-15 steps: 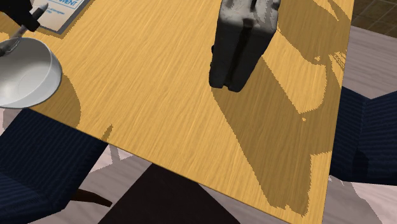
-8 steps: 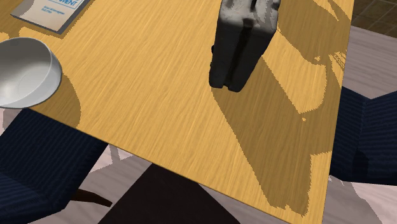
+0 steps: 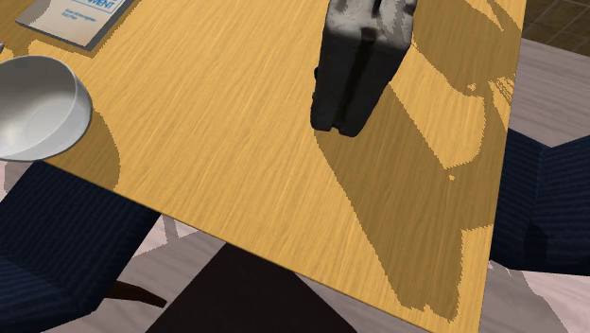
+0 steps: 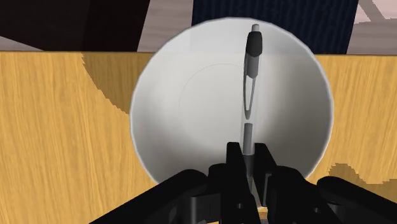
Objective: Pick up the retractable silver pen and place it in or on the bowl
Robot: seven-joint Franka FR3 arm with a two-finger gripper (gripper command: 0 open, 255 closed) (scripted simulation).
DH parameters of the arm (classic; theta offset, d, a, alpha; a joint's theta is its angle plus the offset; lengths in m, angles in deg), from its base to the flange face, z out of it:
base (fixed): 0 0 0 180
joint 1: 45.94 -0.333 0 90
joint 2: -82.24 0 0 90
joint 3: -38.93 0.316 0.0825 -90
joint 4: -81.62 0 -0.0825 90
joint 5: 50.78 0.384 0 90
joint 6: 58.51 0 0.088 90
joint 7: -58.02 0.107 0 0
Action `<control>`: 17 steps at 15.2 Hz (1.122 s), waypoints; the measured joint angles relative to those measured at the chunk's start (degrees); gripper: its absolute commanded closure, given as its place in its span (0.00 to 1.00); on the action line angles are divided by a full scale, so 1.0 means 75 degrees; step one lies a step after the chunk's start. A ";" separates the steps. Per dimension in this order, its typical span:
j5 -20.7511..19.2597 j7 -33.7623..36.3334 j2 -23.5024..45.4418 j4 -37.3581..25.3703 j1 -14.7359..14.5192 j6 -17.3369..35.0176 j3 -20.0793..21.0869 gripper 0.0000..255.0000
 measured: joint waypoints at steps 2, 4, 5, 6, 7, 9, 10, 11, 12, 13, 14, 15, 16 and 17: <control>0.0031 -0.0029 -0.0047 0.0252 0.0017 0.0212 -0.0008 1.00; 0.0048 -0.0046 -0.0072 0.0509 0.0026 0.0447 -0.0013 1.00; 0.0022 -0.0036 -0.0030 0.0554 0.0020 0.0529 -0.0013 1.00; 0.0040 -0.0028 -0.0060 0.0682 0.0016 0.0632 -0.0007 1.00; 0.0051 -0.0040 -0.0078 0.0816 0.0021 0.0751 -0.0009 1.00; 0.0035 -0.0048 -0.0050 0.0956 0.0026 0.0913 -0.0015 1.00; 0.0028 -0.0045 -0.0038 0.0967 0.0024 0.0934 -0.0015 1.00; 0.0027 -0.0043 -0.0037 0.0977 0.0023 0.0946 -0.0015 1.00; 0.0028 -0.0044 -0.0039 0.0983 0.0024 0.0952 -0.0015 1.00; 0.0029 -0.0044 -0.0041 0.0988 0.0024 0.0955 -0.0015 1.00; 0.0029 -0.0044 -0.0040 0.0989 0.0023 0.0957 -0.0014 1.00; 0.0028 -0.0043 -0.0040 0.0989 0.0023 0.0958 -0.0014 0.00; 0.0028 -0.0043 -0.0040 0.0989 0.0023 0.0958 -0.0014 0.00; 0.0028 -0.0043 -0.0040 0.0989 0.0023 0.0959 -0.0014 0.00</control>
